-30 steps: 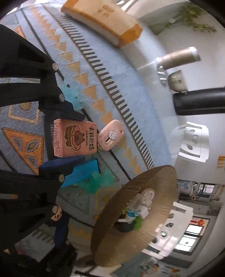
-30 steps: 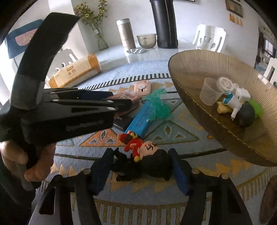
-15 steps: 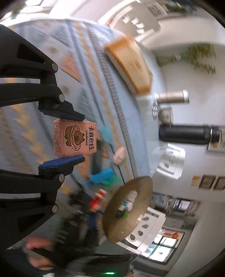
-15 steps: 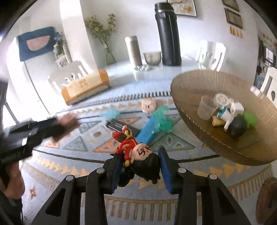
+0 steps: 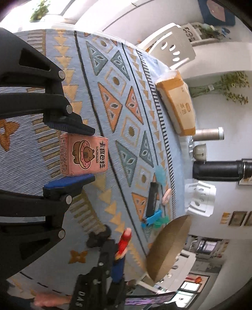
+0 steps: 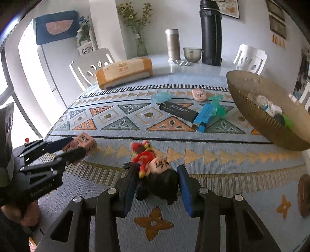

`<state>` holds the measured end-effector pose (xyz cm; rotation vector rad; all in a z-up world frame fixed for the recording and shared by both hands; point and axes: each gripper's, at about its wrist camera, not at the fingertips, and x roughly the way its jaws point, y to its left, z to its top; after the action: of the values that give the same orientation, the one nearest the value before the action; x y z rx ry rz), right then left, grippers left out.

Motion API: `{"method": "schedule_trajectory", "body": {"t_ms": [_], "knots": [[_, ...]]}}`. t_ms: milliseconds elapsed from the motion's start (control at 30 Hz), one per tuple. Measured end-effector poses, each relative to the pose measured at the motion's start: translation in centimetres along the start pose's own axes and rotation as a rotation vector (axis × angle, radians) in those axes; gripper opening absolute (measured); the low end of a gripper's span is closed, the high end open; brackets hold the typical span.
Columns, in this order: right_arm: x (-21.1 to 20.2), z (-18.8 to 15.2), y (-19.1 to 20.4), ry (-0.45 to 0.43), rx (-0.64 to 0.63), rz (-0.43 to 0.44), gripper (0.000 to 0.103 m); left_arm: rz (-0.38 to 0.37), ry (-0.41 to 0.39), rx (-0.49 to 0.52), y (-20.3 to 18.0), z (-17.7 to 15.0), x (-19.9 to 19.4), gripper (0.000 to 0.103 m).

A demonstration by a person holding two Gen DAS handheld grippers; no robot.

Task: Organize rigid objects
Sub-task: 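Lift the pink box with the left tool while the right tool lifts the figure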

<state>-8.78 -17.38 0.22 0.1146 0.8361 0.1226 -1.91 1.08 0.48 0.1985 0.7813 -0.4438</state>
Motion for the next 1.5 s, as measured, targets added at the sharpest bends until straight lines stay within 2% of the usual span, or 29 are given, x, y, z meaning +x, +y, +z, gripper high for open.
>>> {"method": "schedule_trajectory", "body": {"t_ms": [33, 100, 133, 233, 333, 433, 533, 600, 633, 667, 733, 800, 867, 967, 1067, 1100, 1233, 1400, 1500], "knots": [[0.0, -0.1, -0.2, 0.001, 0.007, 0.006, 0.045, -0.002, -0.002, 0.004, 0.0, -0.1, -0.1, 0.039], [0.1, -0.3, -0.7, -0.002, 0.03, 0.025, 0.07, -0.01, 0.017, 0.009, 0.1, -0.1, 0.3, 0.051], [0.1, -0.5, -0.8, -0.006, 0.041, 0.025, 0.071, -0.024, 0.046, 0.012, 0.1, -0.3, 0.5, 0.063], [-0.3, -0.5, -0.8, -0.031, 0.038, 0.018, 0.073, -0.038, 0.062, 0.012, 0.2, -0.5, 0.7, 0.065], [0.3, -0.4, -0.8, -0.006, 0.038, 0.009, 0.077, -0.027, 0.052, -0.002, 0.4, -0.6, 0.5, 0.073], [0.7, -0.3, -1.2, 0.005, 0.061, 0.004, 0.078, -0.013, 0.053, -0.018, 0.6, -0.5, 0.6, 0.073], [0.4, -0.3, -2.4, -0.017, 0.121, 0.02, 0.081, 0.016, 0.051, -0.022, 0.6, -0.3, 0.9, 0.072], [0.3, -0.3, -3.3, -0.021, 0.168, 0.008, 0.082, -0.016, 0.049, -0.006, 0.3, -0.4, 1.0, 0.044], [0.4, -0.3, -3.7, -0.015, 0.188, 0.001, 0.082, -0.024, 0.046, 0.003, 0.2, -0.4, 0.9, 0.038], [0.4, -0.3, -4.1, -0.012, 0.208, 0.003, 0.082, -0.015, 0.042, 0.008, 0.1, -0.4, 0.8, 0.038], [0.1, -0.3, -4.5, -0.027, 0.226, -0.011, 0.076, -0.004, 0.035, 0.004, 0.1, -0.4, 0.7, 0.037], [0.0, -0.2, -4.3, -0.037, 0.215, -0.016, 0.064, -0.008, 0.031, -0.013, 0.5, -0.4, 0.6, 0.037], [0.6, -0.1, -3.6, -0.008, 0.18, -0.029, 0.057, -0.026, 0.033, -0.025, 0.8, -0.3, 0.7, 0.037], [1.6, 0.1, -2.1, 0.031, 0.112, -0.117, 0.042, -0.022, 0.047, -0.014, 0.6, -0.3, 0.9, 0.038], [1.5, 0.1, -0.6, 0.009, 0.034, -0.191, 0.04, -0.023, 0.044, -0.001, 0.3, -0.3, 0.9, 0.038], [1.5, 0.0, -0.3, 0.004, 0.019, -0.209, 0.036, -0.022, 0.046, -0.001, 0.3, -0.3, 0.9, 0.038], [1.5, 0.0, -0.6, 0.006, 0.031, -0.181, 0.032, -0.02, 0.038, -0.011, 0.6, -0.4, 0.7, 0.038], [0.8, -0.1, -4.6, -0.004, 0.224, -0.003, 0.032, -0.015, 0.035, -0.013, 0.6, -0.4, 0.7, 0.038], [0.3, -0.4, -5.9, -0.025, 0.288, 0.029, 0.032, -0.014, 0.024, -0.016, 0.7, -0.4, 0.4, 0.038]]}}
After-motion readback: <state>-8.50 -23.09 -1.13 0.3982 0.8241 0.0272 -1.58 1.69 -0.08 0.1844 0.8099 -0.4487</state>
